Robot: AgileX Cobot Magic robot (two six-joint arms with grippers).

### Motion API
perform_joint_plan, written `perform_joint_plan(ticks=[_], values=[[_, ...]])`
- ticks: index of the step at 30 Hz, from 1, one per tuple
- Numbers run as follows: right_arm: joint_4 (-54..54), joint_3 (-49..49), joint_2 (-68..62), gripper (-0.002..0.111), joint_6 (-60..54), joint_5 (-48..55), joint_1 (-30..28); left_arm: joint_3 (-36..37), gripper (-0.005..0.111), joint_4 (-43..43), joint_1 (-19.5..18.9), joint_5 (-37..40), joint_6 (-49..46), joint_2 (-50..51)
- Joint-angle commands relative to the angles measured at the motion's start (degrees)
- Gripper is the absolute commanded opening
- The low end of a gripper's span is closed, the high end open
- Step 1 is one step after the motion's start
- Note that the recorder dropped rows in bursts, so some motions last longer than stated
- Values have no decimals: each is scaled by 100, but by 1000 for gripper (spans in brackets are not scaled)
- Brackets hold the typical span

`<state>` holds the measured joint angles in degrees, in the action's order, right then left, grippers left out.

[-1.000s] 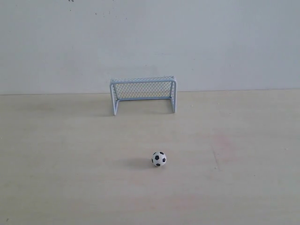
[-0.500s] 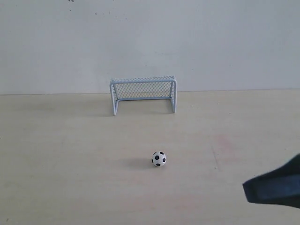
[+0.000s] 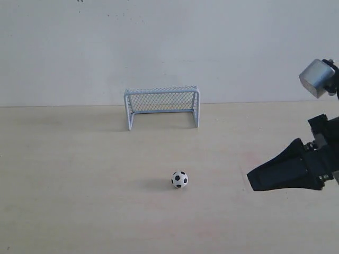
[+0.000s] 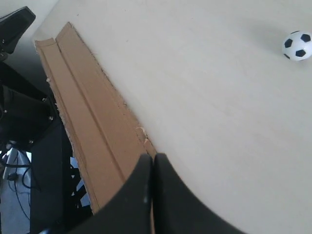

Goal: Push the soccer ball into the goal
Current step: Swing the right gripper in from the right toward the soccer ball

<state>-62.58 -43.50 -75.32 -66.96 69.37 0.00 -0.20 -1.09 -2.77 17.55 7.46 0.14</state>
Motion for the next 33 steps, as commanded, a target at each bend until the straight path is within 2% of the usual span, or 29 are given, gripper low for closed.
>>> perform_joint_plan(ticks=[1,7,10,13,16,19,22,24,27,29,31,33], values=[[-53,-46,-4,0,71,59,-1,20,4,20,-1,13,-9,-14],[-321,-46,-4,0,1094,59,-1,20,4,20,-1,13,-9,-14],[-282,-46,-4,0,1225,59,0,20,4,20,-1,13,-9,-14],[-2,-119,35,0,1238,59,-1,20,4,20,-1,13,-9,-14],[973,-480,90,0,1809,59,51,20,4,20,-1,13,-9,-14],[3257,-1445,90,0,3177,58,686,20,4,20,-1,13,-9,-14],[4592,-1843,90,0,3057,-105,1535,20,4,20,-1,13,-9,-14],[5474,-1867,61,0,2544,-443,2328,20,4,20,-1,13,-9,-14],[5548,-1973,-337,0,2444,-776,2914,20,4,20,-1,13,-9,-14],[5490,-2194,-873,0,2046,-451,3233,20,4,20,-1,13,-9,-14],[5561,-2452,-1455,0,1461,-282,3528,20,4,20,-1,13,-9,-14],[5793,-2516,-1828,0,604,-616,3677,20,4,20,-1,13,-9,-14]])
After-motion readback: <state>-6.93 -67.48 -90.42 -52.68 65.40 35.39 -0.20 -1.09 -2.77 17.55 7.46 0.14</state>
